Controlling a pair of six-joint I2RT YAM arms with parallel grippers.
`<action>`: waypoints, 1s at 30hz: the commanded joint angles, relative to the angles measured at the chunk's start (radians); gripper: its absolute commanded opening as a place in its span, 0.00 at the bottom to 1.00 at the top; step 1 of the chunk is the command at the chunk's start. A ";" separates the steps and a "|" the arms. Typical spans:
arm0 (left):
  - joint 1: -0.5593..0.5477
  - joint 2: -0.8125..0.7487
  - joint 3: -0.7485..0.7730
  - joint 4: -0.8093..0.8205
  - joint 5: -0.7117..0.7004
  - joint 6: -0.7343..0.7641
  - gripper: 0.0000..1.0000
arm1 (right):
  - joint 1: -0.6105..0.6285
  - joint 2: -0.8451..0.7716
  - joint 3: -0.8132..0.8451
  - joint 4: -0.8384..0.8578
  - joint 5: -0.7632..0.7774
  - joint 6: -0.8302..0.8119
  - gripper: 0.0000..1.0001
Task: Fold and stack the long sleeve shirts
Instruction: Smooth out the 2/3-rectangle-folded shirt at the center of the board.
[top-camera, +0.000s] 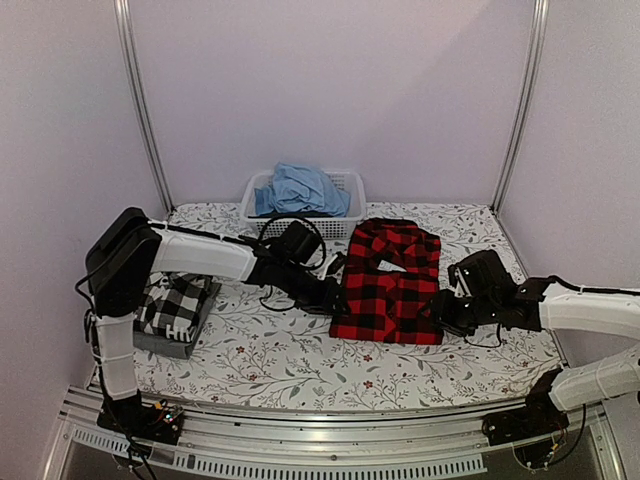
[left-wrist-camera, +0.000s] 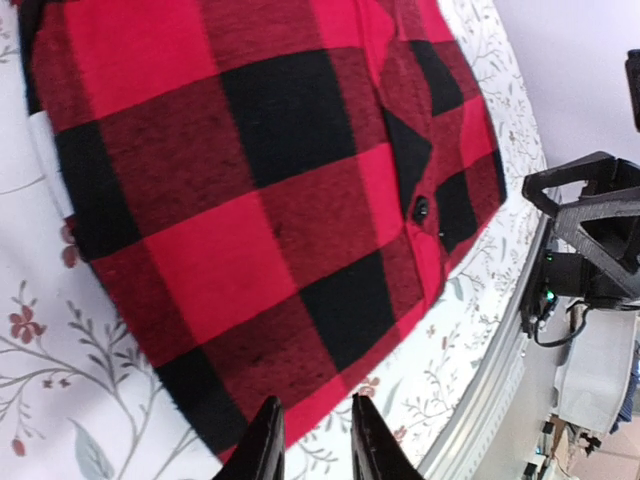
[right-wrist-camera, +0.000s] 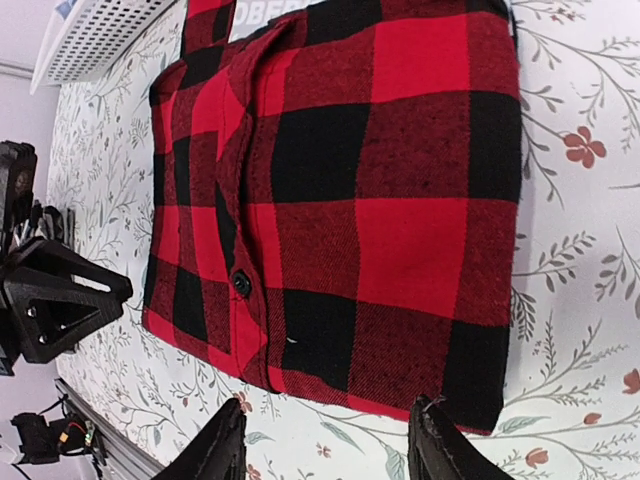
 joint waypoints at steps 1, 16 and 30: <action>0.025 -0.036 -0.033 -0.028 -0.006 0.053 0.23 | 0.002 0.108 0.002 0.087 -0.038 -0.011 0.50; 0.052 -0.099 -0.164 -0.038 -0.014 0.096 0.24 | 0.003 -0.017 -0.107 -0.038 0.028 0.044 0.51; 0.045 -0.096 -0.207 0.059 0.028 0.065 0.27 | 0.003 -0.071 -0.193 -0.030 0.027 0.093 0.46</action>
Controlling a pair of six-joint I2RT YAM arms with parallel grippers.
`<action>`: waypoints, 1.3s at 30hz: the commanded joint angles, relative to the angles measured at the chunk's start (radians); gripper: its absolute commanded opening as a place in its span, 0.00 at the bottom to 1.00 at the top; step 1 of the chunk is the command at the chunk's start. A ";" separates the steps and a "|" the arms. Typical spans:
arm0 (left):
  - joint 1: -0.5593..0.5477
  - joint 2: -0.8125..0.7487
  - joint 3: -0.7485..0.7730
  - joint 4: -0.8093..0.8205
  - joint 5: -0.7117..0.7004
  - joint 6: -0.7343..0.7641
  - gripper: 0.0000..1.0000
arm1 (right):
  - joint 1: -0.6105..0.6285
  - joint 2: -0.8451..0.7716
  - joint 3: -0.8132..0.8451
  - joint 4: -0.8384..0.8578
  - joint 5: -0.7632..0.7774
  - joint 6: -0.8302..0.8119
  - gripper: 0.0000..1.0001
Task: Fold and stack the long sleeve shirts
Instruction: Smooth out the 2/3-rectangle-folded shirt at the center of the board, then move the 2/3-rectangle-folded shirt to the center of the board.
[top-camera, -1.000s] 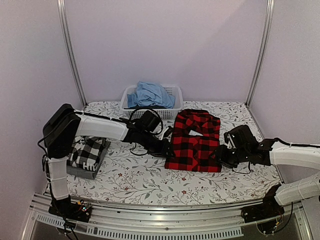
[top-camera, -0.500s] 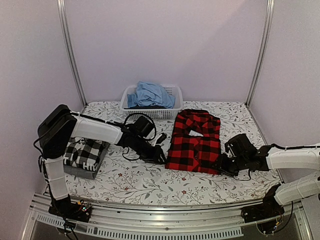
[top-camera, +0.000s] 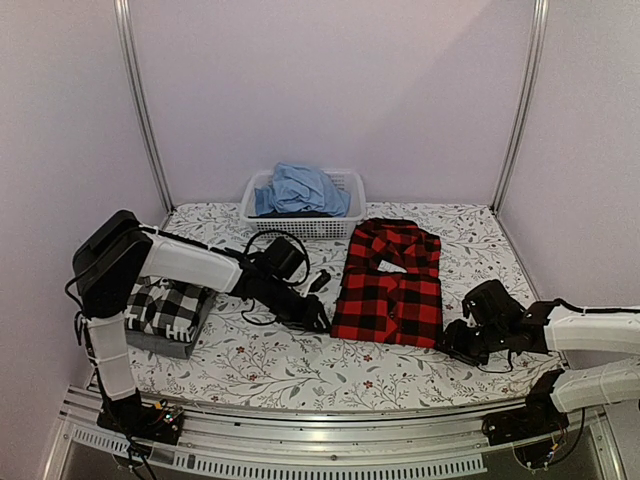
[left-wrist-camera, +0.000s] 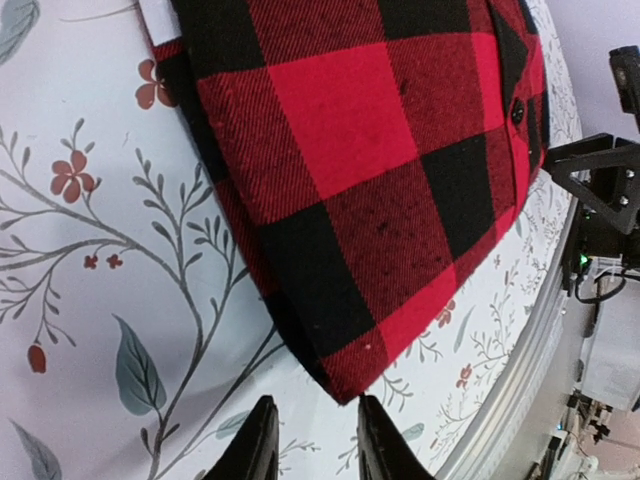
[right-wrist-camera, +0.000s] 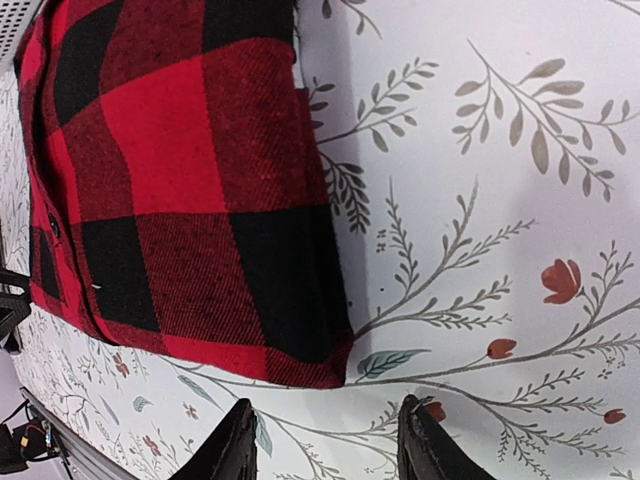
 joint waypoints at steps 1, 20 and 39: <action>0.005 -0.025 -0.016 0.057 0.027 -0.010 0.28 | 0.003 -0.001 -0.011 0.015 0.013 0.019 0.46; -0.049 0.083 0.072 -0.047 -0.109 -0.018 0.33 | 0.003 0.029 -0.004 0.037 0.068 0.050 0.43; -0.089 0.091 0.074 -0.089 -0.087 -0.044 0.30 | 0.003 0.125 0.012 0.103 0.048 0.040 0.32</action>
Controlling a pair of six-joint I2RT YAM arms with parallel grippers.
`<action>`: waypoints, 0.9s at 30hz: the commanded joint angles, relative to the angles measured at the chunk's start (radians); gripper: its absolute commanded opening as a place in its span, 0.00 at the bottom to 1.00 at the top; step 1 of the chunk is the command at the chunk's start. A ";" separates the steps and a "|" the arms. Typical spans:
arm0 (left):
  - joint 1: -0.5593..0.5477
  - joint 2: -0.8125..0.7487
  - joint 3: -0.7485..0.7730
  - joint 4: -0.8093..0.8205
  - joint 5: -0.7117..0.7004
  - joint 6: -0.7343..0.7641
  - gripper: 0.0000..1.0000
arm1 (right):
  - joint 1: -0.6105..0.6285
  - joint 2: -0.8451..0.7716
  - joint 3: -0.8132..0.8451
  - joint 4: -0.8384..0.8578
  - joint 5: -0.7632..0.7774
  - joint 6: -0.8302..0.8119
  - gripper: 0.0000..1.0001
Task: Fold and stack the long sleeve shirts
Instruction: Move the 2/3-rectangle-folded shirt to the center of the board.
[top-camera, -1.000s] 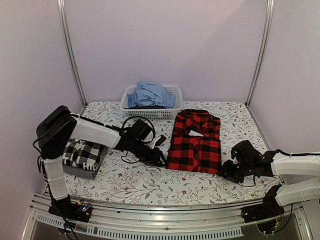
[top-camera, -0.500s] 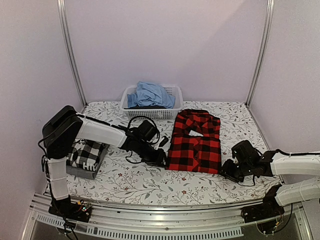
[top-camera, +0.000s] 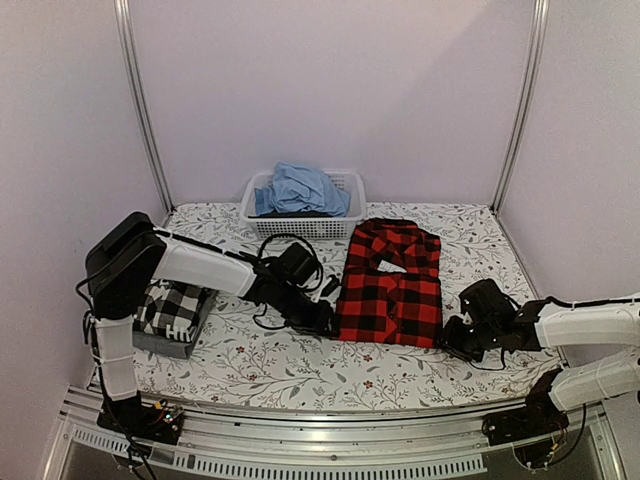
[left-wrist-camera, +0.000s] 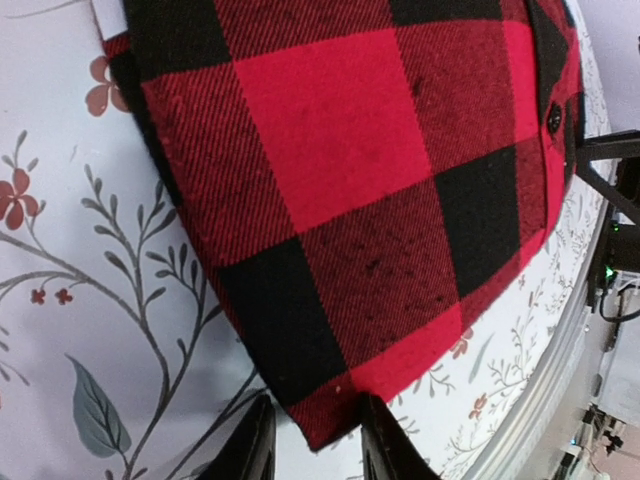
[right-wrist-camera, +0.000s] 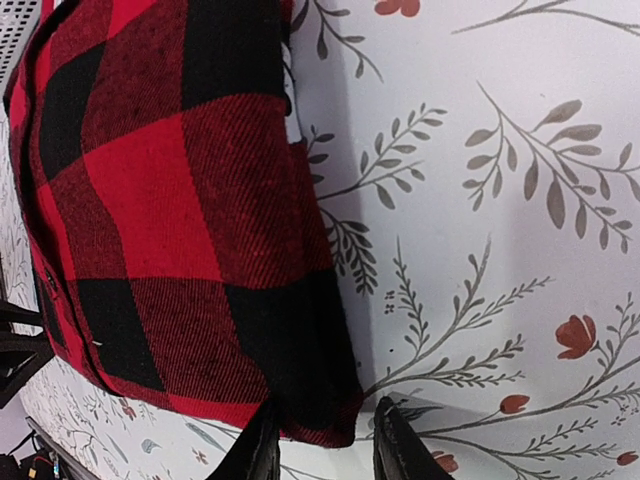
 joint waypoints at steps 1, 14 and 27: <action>-0.024 0.029 0.012 -0.069 0.002 -0.009 0.29 | 0.003 0.043 0.012 0.011 0.002 -0.005 0.31; -0.025 0.045 0.005 -0.003 0.056 -0.066 0.05 | 0.003 0.053 0.011 0.047 -0.040 -0.014 0.14; -0.054 -0.154 -0.107 -0.076 0.027 -0.030 0.00 | 0.146 -0.059 0.043 -0.122 -0.023 0.012 0.00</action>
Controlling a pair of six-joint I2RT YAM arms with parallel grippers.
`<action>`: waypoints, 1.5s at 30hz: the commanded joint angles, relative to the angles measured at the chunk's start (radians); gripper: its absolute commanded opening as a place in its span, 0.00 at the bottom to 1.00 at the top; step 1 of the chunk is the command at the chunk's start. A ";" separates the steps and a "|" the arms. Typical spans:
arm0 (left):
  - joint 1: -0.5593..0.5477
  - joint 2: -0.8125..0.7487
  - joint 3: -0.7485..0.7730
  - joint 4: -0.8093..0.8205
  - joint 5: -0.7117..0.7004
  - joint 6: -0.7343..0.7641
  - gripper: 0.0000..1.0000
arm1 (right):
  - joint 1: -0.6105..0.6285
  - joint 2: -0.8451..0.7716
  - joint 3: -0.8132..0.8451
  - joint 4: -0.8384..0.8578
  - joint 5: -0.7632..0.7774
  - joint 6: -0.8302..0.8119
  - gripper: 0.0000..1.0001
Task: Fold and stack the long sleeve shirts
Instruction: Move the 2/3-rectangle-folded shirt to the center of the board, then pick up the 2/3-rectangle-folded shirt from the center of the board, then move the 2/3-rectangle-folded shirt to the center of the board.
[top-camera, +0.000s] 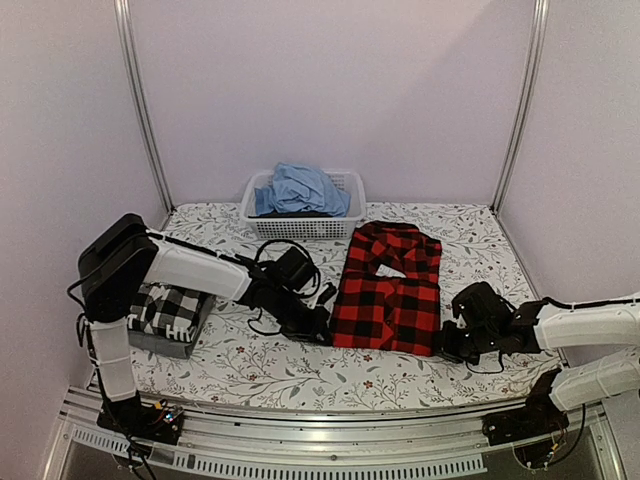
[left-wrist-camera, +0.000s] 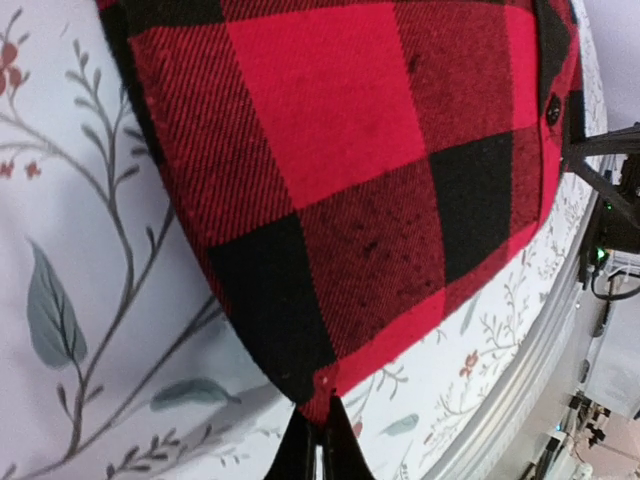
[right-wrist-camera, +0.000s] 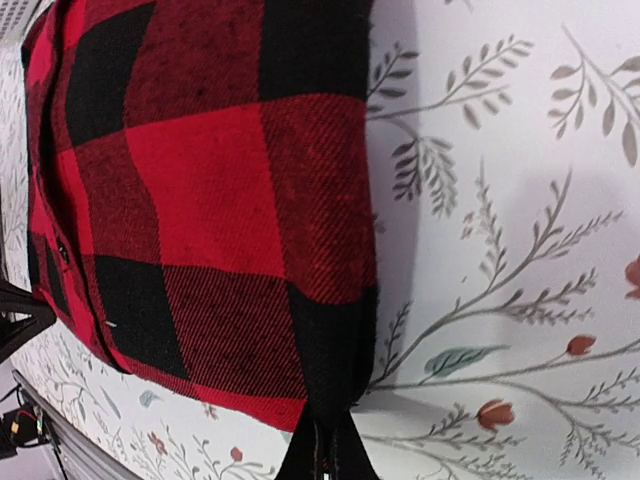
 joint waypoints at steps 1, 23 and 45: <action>-0.047 -0.144 -0.088 -0.049 -0.005 0.014 0.00 | 0.113 -0.089 0.031 -0.136 0.016 0.053 0.00; -0.086 -0.412 -0.012 -0.120 -0.144 -0.031 0.00 | 0.353 -0.014 0.514 -0.452 0.390 0.124 0.00; 0.218 0.308 0.384 0.206 0.074 -0.046 0.00 | -0.230 0.742 0.650 0.067 -0.071 -0.276 0.00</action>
